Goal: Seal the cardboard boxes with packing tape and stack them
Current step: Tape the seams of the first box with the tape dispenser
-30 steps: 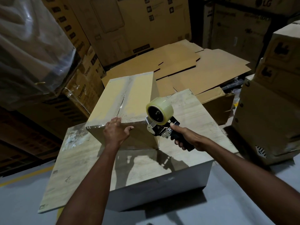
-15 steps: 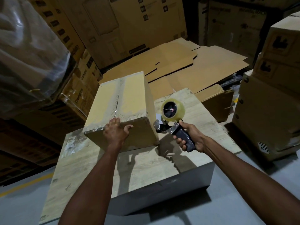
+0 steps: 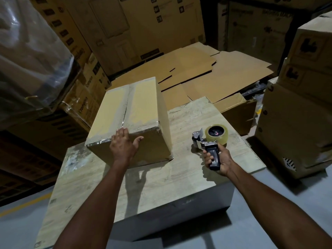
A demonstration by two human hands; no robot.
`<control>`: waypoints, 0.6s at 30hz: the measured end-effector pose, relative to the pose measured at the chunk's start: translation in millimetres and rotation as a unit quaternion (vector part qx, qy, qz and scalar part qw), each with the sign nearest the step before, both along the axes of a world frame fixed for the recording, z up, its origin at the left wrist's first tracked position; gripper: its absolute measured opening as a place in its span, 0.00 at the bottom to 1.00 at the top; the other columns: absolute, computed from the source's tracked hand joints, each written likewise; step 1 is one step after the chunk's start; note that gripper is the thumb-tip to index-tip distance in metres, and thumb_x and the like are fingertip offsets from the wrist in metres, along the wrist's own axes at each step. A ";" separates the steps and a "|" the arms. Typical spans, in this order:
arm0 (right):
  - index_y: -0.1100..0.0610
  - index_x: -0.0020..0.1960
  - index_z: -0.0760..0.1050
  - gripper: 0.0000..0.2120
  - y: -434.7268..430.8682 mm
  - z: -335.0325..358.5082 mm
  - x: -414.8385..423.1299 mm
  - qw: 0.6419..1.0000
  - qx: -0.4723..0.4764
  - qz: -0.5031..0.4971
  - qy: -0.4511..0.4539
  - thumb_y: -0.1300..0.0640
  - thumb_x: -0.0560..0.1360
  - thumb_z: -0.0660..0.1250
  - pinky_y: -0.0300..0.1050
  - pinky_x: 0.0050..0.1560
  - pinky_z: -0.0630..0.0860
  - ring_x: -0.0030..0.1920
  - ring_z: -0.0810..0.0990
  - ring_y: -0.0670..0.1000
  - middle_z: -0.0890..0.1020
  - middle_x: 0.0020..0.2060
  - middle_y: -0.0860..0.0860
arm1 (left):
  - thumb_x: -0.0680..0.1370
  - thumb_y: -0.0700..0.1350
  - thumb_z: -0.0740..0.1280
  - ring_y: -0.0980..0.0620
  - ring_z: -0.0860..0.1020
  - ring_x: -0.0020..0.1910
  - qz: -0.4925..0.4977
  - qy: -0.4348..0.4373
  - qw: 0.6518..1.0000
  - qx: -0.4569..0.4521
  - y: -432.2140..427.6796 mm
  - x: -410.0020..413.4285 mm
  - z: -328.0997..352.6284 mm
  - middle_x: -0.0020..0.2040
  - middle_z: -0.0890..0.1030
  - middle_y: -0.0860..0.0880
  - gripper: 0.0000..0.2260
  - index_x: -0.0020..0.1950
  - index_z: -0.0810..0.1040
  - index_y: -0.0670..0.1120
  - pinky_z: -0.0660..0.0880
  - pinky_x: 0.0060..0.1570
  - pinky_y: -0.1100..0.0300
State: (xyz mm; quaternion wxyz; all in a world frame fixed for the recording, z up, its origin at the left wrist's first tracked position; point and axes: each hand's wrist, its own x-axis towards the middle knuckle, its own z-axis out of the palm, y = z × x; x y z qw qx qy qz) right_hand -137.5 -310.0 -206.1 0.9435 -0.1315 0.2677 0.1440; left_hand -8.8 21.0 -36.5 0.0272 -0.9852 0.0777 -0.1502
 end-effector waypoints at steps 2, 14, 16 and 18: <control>0.65 0.52 0.73 0.30 1.7 -13.2 2.5 0.999 0.023 -0.034 -0.002 0.35 0.81 0.58 0.41 0.23 0.71 0.25 0.70 0.47 0.73 0.36 0.53 | 0.77 0.70 0.63 0.38 0.72 0.70 -0.008 -0.006 1.000 -0.009 1.5 1.7 -5.2 0.72 0.74 0.38 0.38 0.74 0.71 0.41 0.73 0.66 0.45; 0.62 0.44 0.74 0.34 19.7 -22.2 3.4 0.974 -0.182 -0.055 0.119 0.31 0.80 0.52 0.46 0.34 0.68 0.32 0.71 0.54 0.71 0.33 0.56 | 0.81 0.63 0.63 0.40 0.65 0.78 -0.047 0.002 0.998 -0.046 15.0 3.3 -14.8 0.78 0.68 0.39 0.34 0.78 0.66 0.42 0.62 0.76 0.43; 0.67 0.55 0.77 0.34 21.5 -8.9 1.9 0.916 -0.358 -0.015 0.181 0.35 0.82 0.53 0.51 0.42 0.76 0.42 0.80 0.60 0.79 0.42 0.59 | 0.82 0.62 0.62 0.42 0.60 0.80 -0.054 0.024 0.997 -0.052 19.0 0.2 -8.8 0.80 0.63 0.41 0.33 0.81 0.62 0.44 0.58 0.77 0.45; 0.67 0.62 0.77 0.29 25.1 6.0 -6.5 0.792 -0.551 0.009 0.264 0.42 0.85 0.54 0.53 0.52 0.74 0.58 0.80 0.65 0.80 0.55 0.64 | 0.82 0.61 0.62 0.43 0.56 0.82 -0.064 0.052 0.995 -0.061 22.3 -1.4 -3.5 0.82 0.59 0.43 0.34 0.83 0.58 0.45 0.53 0.79 0.47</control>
